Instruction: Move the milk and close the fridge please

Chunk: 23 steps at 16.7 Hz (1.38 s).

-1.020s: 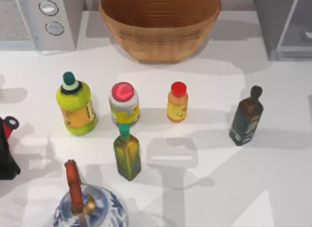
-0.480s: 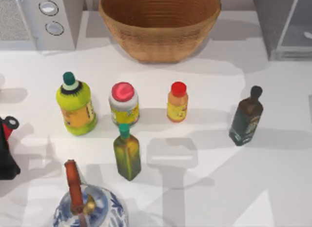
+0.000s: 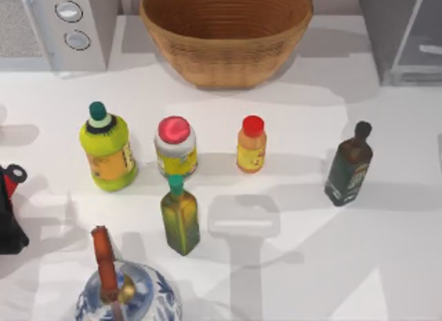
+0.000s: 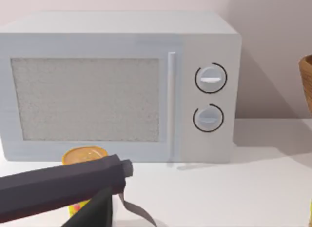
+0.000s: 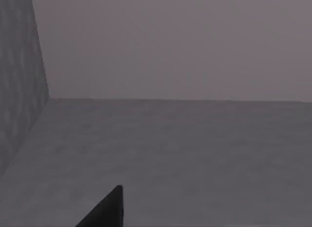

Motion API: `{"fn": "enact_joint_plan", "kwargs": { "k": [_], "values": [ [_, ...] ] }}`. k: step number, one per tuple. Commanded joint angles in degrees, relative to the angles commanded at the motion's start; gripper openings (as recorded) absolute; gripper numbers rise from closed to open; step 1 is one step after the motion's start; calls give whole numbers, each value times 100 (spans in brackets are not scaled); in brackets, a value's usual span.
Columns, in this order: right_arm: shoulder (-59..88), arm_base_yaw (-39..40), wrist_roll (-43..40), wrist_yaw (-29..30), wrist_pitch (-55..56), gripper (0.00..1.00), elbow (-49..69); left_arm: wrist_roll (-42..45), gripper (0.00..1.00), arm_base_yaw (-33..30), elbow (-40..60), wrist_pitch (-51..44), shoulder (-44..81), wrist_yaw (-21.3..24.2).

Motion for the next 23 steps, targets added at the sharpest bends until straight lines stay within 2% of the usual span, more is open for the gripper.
{"fn": "enact_joint_plan", "kwargs": {
  "k": [6,10,18,23],
  "values": [
    [-58,20,-1,9,-34,100,-52,0,100,0,0,0,0,0],
    [-834,117,2,105,-416,100,-620,0,100,0,0,0,0,0],
    [-4282,450,28,455,-1789,100,-2753,0,100,0,0,0,0,0],
    [-7512,646,54,647,-2508,100,-3980,0,100,0,0,0,0,0]
  ]
}}
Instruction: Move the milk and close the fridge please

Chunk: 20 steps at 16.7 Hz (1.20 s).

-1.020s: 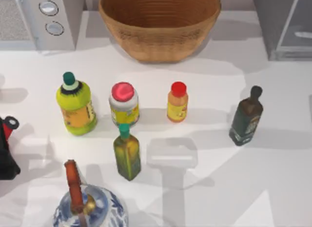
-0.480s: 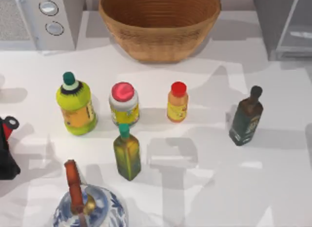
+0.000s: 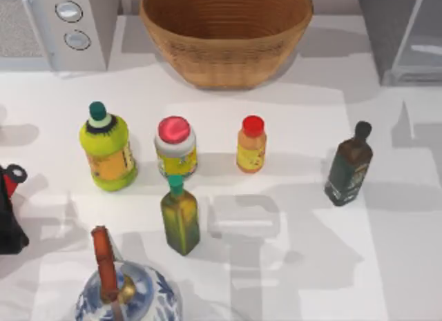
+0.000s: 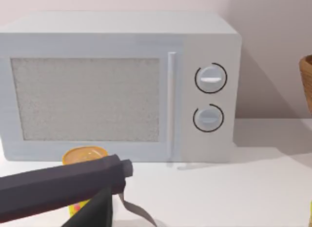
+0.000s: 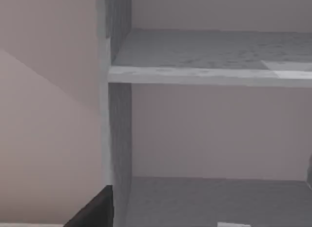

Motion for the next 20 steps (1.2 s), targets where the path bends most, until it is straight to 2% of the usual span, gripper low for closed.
{"fn": "enact_joint_plan", "kwargs": {
  "k": [5,9,13,20],
  "values": [
    [-3177,224,9,220,-964,100,-1754,0,100,0,0,0,0,0],
    [-4735,437,29,420,-1748,100,-2892,0,100,0,0,0,0,0],
    [-5341,545,34,538,-2164,100,-3371,0,100,0,0,0,0,0],
    [-5353,529,33,531,-2217,100,-3331,0,100,0,0,0,0,0]
  ]
}}
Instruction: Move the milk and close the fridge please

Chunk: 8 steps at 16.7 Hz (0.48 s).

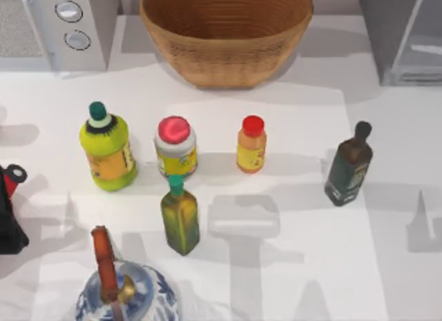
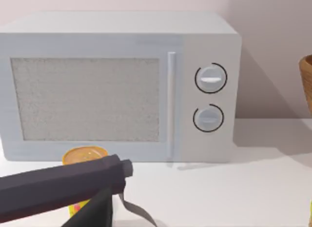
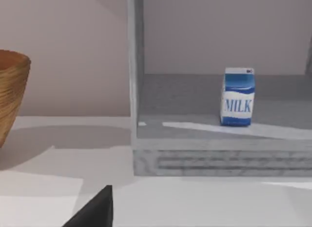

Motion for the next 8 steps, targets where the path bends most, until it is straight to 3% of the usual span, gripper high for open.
{"fn": "enact_joint_plan", "kwargs": {
  "k": [8],
  "values": [
    [-1239,4,-18,11,-2253,100,1016,0,100,0,0,0,0,0]
  ]
}}
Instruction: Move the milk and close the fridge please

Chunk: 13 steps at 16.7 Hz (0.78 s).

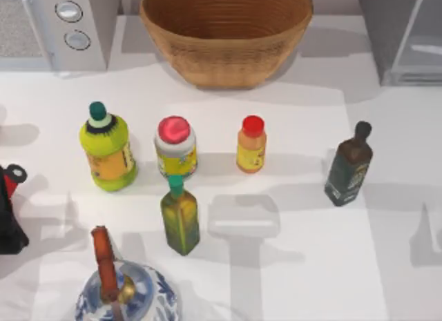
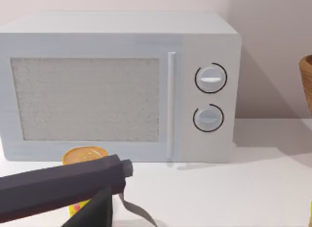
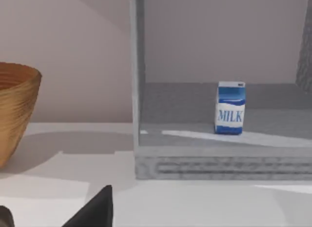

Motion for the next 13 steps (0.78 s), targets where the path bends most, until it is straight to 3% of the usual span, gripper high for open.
{"fn": "enact_joint_plan", "kwargs": {
  "k": [13],
  "values": [
    [-2972,9,-42,27,-5410,100,2437,0,100,0,0,0,0,0]
  ]
}}
